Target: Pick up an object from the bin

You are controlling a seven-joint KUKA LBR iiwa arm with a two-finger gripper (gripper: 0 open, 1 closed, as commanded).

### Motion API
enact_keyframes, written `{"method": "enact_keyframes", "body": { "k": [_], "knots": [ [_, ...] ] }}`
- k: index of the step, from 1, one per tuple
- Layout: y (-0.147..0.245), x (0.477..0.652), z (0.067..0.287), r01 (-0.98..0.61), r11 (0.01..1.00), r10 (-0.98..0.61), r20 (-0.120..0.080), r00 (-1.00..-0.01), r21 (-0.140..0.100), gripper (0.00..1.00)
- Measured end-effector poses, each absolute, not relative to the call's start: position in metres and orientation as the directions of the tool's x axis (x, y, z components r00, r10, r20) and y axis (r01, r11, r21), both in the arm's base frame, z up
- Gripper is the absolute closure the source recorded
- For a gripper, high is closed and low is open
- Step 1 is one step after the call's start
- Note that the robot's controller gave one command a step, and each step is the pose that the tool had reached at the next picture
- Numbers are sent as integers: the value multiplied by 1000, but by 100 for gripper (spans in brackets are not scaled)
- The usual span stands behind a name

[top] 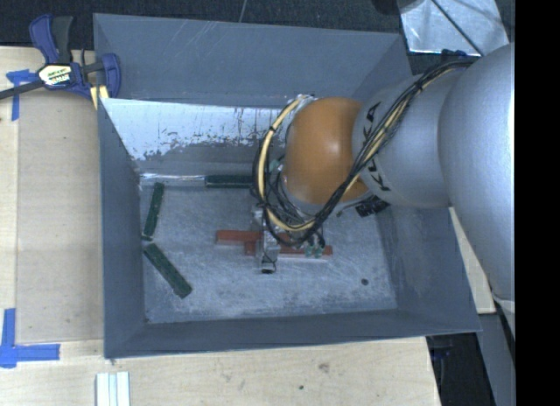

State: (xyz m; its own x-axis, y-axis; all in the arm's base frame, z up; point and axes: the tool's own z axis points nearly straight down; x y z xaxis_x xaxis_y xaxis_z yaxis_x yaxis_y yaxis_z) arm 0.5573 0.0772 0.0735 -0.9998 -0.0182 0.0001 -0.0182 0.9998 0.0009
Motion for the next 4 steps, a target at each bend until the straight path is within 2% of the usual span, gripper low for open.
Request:
{"method": "enact_keyframes", "body": {
  "k": [1, 2, 3, 4],
  "knots": [
    [28, 513, 230, -244, 970, -244, -10, -970, -2, 100],
    [29, 512, 226, -244, 970, -244, -3, -970, 0, 100],
    [74, 534, 168, -148, 989, -148, -2, -989, 1, 0],
    [73, 534, 169, -148, 989, -148, -3, -989, 0, 0]
  ]
}}
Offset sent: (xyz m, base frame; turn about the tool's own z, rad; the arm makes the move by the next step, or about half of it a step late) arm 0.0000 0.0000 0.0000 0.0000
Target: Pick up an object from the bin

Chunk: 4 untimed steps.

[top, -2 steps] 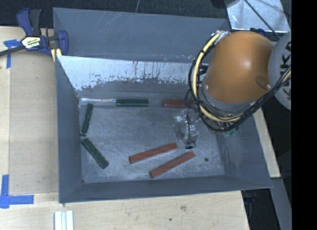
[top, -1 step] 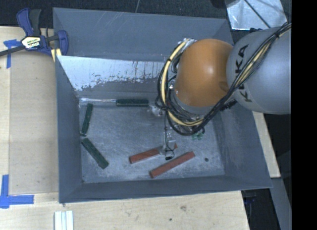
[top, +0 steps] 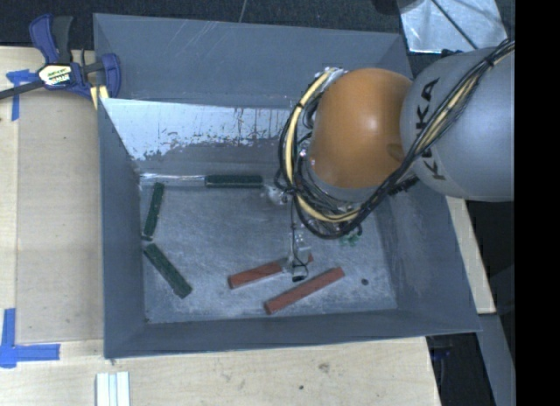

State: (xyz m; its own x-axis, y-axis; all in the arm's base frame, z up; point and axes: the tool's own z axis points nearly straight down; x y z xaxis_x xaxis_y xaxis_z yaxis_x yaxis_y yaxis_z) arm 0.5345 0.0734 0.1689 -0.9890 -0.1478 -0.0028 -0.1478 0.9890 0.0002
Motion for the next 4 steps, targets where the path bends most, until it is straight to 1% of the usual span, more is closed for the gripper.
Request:
{"method": "enact_keyframes", "body": {
  "k": [1, 2, 3, 4],
  "knots": [
    [59, 527, 127, -223, 975, -223, -8, -975, -1, 0],
    [56, 546, 72, -582, 813, -582, -4, -813, -3, 100],
    [56, 545, 70, -581, 814, -581, -1, -814, 0, 0],
    [56, 546, 71, -581, 814, -581, -2, -814, 0, 100]
  ]
}}
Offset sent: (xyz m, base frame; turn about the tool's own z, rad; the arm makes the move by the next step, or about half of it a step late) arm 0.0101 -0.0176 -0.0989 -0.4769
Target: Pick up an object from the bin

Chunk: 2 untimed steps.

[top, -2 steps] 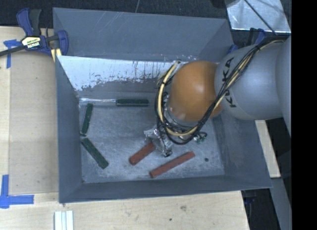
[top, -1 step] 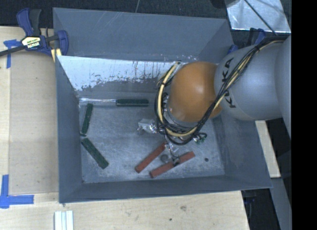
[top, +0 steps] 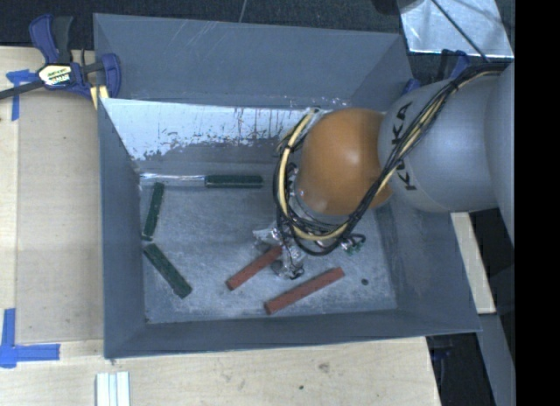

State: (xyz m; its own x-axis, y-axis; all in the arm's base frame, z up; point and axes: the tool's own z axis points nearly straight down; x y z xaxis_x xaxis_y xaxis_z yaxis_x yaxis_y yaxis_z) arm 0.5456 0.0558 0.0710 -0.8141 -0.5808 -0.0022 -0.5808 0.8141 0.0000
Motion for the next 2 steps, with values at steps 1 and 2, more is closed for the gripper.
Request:
{"method": "enact_keyframes", "body": {
  "k": [1, 2],
  "knots": [
    [56, 546, 71, -581, 814, -581, -2, -814, 0, 100],
    [55, 527, 121, -582, 813, -582, 4, -813, 3, 100]
  ]
}}
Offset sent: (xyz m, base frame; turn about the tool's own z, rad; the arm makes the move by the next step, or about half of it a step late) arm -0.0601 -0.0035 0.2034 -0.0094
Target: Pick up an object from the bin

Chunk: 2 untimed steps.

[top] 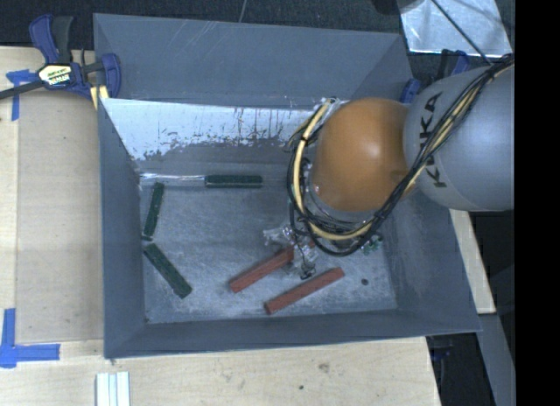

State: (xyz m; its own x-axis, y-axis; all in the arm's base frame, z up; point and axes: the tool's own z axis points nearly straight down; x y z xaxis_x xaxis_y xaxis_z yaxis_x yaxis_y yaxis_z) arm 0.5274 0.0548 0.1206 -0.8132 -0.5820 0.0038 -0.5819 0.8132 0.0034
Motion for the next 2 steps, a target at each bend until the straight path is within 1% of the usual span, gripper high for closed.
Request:
{"method": "enact_keyframes", "body": {
  "k": [1, 2],
  "knots": [
    [50, 548, 141, -542, 840, -542, -12, -840, -5, 100],
    [64, 526, 171, -542, 840, -542, 7, -840, 4, 100]
  ]
}}
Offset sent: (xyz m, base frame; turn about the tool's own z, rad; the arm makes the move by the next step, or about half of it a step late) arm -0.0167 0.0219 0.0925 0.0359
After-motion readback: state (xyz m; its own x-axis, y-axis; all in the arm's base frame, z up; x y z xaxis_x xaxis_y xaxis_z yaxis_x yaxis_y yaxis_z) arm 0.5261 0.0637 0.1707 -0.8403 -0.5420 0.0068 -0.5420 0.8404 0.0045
